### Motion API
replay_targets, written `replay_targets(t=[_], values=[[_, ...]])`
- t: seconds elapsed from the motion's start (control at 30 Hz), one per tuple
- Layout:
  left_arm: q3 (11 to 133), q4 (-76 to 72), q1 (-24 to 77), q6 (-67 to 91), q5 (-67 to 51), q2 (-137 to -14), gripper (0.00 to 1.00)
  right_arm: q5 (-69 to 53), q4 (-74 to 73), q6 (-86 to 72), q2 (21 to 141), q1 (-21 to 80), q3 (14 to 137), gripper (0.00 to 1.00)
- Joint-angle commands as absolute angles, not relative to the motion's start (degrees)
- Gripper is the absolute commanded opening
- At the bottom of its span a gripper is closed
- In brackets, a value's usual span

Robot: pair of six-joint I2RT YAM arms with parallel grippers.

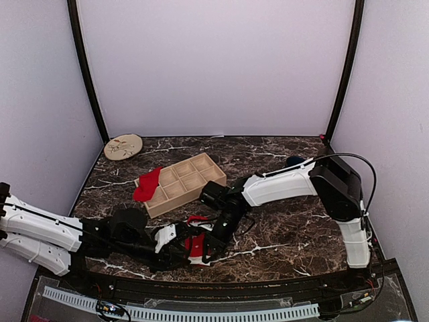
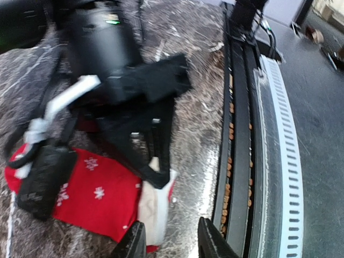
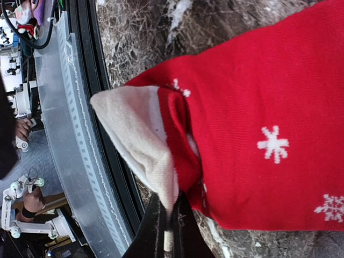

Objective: Roll the socks
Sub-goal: Roll the sock at the center of the board.

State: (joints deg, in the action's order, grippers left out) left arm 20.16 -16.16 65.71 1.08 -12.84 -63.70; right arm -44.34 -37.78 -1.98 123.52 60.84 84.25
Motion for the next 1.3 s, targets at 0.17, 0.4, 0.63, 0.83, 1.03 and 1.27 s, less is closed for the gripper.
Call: replay_targets(t=[0.17, 0.4, 0.63, 0.83, 1.03, 1.27], values=[[25.4, -12.5, 72.6, -10.7, -6.3, -70.3, 0.35, -46.6, -41.9, 0.0, 125.7, 60.0, 87.7, 0.00], [27.0, -10.5, 74.2, -15.7, -1.7, -73.5, 0.33, -47.2, -42.9, 0.8, 126.1, 59.6, 88.4, 0.00], [27.7, -10.9, 75.2, -18.2, 5.1, -76.8, 0.32, -47.8, -43.5, 1.4, 126.3, 59.6, 88.7, 0.00], [28.7, -11.3, 75.3, -19.4, 8.8, -79.1, 0.33, -48.6, -44.0, 1.7, 126.5, 59.5, 89.0, 0.00], [29.4, -10.9, 75.3, -20.6, 8.2, -80.6, 0.33, -48.8, -44.2, 1.7, 126.8, 59.5, 89.2, 0.00], [29.5, -9.3, 75.3, -19.5, 3.9, -79.3, 0.32, -48.7, -44.4, 1.8, 127.0, 59.4, 89.8, 0.00]])
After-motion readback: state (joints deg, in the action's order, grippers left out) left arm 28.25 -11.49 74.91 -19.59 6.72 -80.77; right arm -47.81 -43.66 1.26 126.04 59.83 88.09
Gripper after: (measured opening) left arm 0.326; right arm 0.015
